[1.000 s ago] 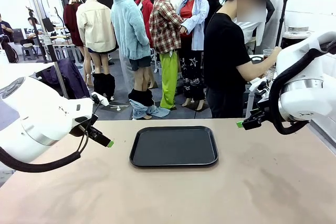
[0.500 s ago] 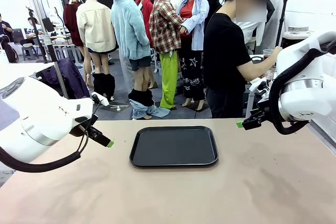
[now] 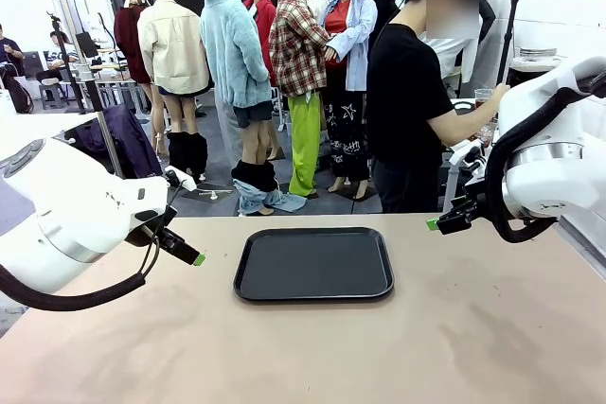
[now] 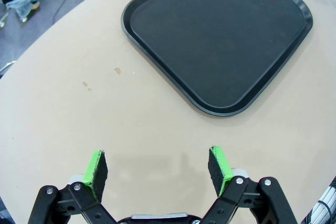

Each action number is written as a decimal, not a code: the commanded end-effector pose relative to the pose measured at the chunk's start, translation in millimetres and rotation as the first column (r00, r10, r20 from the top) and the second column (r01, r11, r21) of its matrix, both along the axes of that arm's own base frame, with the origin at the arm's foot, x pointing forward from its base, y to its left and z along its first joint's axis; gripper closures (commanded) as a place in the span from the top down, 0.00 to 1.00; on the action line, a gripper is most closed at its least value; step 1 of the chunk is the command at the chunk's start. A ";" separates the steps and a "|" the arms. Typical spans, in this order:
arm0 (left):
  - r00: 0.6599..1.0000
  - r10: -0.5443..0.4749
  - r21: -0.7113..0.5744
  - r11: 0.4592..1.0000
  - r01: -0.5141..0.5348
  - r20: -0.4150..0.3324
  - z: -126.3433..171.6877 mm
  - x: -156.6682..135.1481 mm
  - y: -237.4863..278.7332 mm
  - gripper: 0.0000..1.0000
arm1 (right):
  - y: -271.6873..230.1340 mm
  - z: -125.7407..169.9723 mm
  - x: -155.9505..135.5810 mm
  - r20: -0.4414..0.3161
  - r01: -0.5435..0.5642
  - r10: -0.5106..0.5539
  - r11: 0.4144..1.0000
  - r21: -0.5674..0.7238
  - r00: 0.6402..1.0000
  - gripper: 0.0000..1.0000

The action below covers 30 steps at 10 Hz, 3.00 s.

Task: Pour the drink into the iced cup.
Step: Open the gripper to release the iced cup you were holding.

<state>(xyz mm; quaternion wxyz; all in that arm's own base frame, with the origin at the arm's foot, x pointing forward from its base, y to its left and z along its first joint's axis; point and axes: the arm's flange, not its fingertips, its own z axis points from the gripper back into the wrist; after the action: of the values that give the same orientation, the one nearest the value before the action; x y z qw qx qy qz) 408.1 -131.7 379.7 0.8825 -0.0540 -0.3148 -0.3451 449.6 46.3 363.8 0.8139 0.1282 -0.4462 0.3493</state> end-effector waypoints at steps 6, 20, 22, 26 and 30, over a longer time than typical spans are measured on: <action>1.000 -0.001 0.008 1.000 0.000 0.011 0.6 -0.8 0.2 1.00 | 0.3 1.9 2.9 0.004 0.002 -0.002 1.000 0.001 1.000 1.00; 1.000 -0.001 0.008 1.000 0.000 0.011 0.6 -0.8 0.2 1.00 | 0.3 1.9 2.9 0.004 0.002 -0.002 1.000 0.001 1.000 1.00; 1.000 -0.001 0.008 1.000 0.000 0.011 0.6 -0.8 0.2 1.00 | 0.3 1.9 2.9 0.004 0.002 -0.002 1.000 0.001 1.000 1.00; 1.000 -0.001 0.008 1.000 0.000 0.011 0.6 -0.8 0.2 1.00 | 0.3 1.9 2.9 0.004 0.002 -0.002 1.000 0.001 1.000 1.00; 1.000 -0.001 0.008 1.000 0.000 0.011 0.6 -0.8 0.2 1.00 | 0.3 1.9 2.9 0.004 0.002 -0.002 1.000 0.001 1.000 1.00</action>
<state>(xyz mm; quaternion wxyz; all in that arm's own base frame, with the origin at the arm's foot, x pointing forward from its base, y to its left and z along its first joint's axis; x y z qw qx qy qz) 408.1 -131.7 379.7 0.8825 -0.0540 -0.3148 -0.3451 449.6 46.3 363.8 0.8139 0.1282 -0.4462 0.3493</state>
